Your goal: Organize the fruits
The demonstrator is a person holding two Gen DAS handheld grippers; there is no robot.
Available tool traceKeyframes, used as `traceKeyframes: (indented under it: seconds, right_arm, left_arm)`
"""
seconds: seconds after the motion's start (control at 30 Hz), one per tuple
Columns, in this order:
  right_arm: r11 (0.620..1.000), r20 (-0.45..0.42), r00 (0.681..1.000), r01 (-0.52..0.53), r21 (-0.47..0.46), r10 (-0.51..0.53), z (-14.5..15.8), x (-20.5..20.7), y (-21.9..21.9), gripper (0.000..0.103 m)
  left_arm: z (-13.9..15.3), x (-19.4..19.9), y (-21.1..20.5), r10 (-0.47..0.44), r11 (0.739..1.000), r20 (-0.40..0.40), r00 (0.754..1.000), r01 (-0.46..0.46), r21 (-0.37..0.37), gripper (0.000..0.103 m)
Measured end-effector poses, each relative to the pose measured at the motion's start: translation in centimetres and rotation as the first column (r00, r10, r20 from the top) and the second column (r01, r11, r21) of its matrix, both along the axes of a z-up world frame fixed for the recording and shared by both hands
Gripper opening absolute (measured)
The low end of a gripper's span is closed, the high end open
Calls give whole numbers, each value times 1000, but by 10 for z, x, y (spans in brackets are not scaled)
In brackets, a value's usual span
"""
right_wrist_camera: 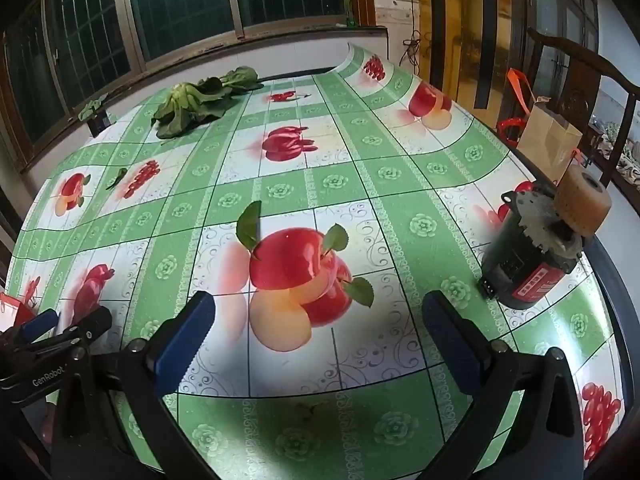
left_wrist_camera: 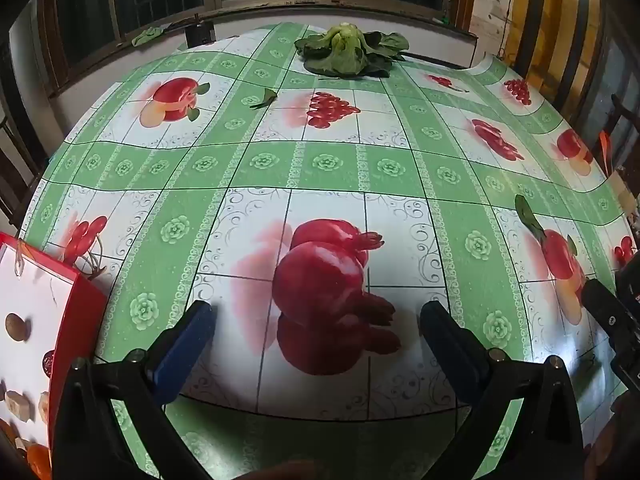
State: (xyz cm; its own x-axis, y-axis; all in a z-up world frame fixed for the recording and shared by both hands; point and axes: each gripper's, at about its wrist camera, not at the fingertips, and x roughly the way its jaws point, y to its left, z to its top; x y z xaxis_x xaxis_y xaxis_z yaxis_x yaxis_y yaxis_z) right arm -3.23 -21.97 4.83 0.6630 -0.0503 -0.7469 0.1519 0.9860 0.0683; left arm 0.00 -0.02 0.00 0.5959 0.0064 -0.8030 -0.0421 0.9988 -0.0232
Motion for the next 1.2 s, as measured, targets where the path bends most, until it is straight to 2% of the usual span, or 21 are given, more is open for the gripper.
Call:
traceKeyframes:
  seconds: [0.17, 0.3, 0.4, 0.43, 0.6, 1.2]
  right_arm:
    - [1000, -2, 1000, -5, 4, 5, 5, 4, 1, 103]
    - [1000, -10, 1000, -4, 8, 4, -14, 1, 0, 103]
    - [1000, -53, 999, 1, 8, -1, -22, 5, 0, 103]
    - [1000, -91, 996, 4, 8, -3, -19, 13, -1, 103]
    - [997, -144, 990, -2, -83, -10, -25, 14, 8, 103]
    - [995, -158, 987, -3, -99, -13, -25, 12, 9, 103]
  left_arm:
    - [0, 0, 0, 0, 1000, 0, 1000, 0, -2, 103]
    - [0, -1, -2, 0, 1000, -3, 1000, 0, 9, 103]
    - [-3, 1, -4, 0, 1000, -5, 1000, 0, 10, 103]
    - [-4, 2, -3, 0, 1000, -6, 1000, 0, 10, 103]
    - [-3, 2, -3, 0, 1000, -8, 1000, 0, 8, 103]
    - [-3, 4, -2, -1, 1000, -12, 1000, 1, 8, 103]
